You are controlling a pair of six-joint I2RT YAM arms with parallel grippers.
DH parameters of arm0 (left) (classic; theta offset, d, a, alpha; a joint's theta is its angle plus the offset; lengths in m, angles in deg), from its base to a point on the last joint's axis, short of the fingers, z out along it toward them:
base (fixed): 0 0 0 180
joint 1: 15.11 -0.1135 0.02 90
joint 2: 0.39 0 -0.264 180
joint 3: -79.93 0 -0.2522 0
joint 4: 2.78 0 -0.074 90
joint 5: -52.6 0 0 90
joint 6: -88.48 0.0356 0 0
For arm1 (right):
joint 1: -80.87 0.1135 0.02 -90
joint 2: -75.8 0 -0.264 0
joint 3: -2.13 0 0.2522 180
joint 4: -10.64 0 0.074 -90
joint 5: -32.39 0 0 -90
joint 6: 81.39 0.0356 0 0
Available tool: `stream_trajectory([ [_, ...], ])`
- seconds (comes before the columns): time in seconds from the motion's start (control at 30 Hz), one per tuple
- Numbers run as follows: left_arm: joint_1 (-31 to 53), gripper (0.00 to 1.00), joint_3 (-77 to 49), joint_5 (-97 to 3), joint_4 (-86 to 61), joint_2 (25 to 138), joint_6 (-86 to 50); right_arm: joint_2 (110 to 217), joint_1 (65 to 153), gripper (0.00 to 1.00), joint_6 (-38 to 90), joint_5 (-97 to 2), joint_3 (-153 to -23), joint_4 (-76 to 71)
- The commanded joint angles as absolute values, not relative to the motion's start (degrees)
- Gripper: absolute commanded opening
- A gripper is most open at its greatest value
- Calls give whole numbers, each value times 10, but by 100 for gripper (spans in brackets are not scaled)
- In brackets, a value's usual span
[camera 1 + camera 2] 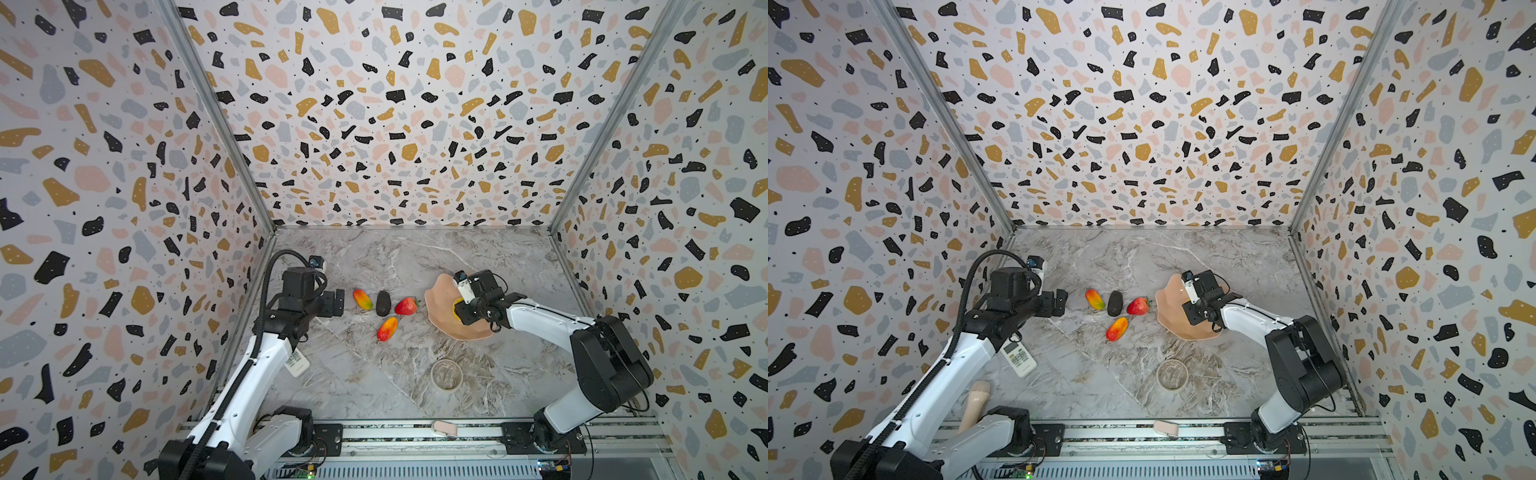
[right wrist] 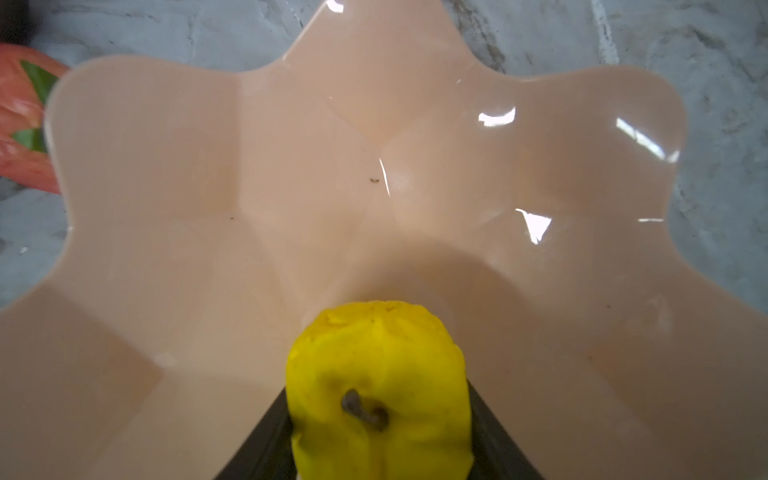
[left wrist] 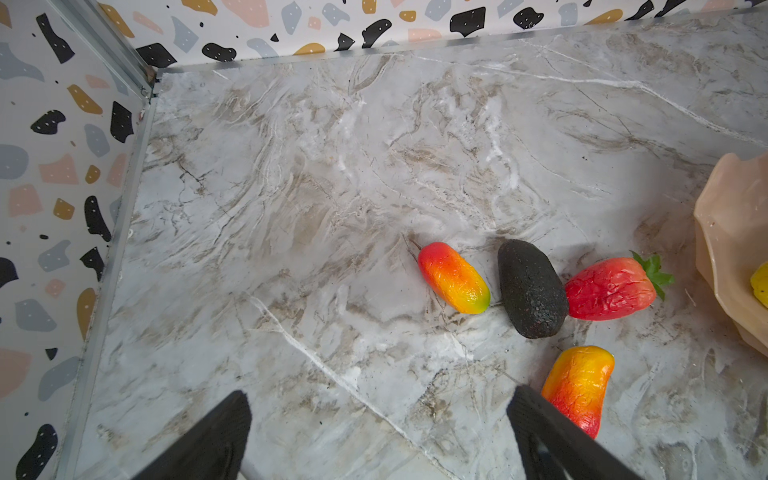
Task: Place and organize the fake fruits in the fruit bowl
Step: 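Carry the yellow apple with the right gripper into the peach bowl and release, then move the right gripper back to the red-yellow pear and grasp it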
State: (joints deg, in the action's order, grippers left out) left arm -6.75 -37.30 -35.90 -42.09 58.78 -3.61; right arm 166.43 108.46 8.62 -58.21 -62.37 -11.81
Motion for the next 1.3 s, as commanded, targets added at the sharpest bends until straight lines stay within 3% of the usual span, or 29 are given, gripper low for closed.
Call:
stream_trajectory([
  [0.0,-70,100,-371,-365,-409,586,-27,1659,1082,55,94,-578,-634,-115],
  [0.3,-70,100,-370,-367,-409,589,-27,1608,1085,99,62,-595,-692,-192],
  [0.53,-70,100,-370,-366,-410,588,-27,1569,1172,99,32,-589,-764,-246],
  [0.73,-70,100,-370,-369,-409,587,-27,1622,1296,99,-29,-572,-771,-201],
  [1.03,-70,100,-372,-370,-408,579,-28,1783,1357,99,-29,-552,-866,-196],
  [1.27,-70,100,-371,-372,-407,576,-27,1831,1358,99,-56,-536,-884,-176],
])
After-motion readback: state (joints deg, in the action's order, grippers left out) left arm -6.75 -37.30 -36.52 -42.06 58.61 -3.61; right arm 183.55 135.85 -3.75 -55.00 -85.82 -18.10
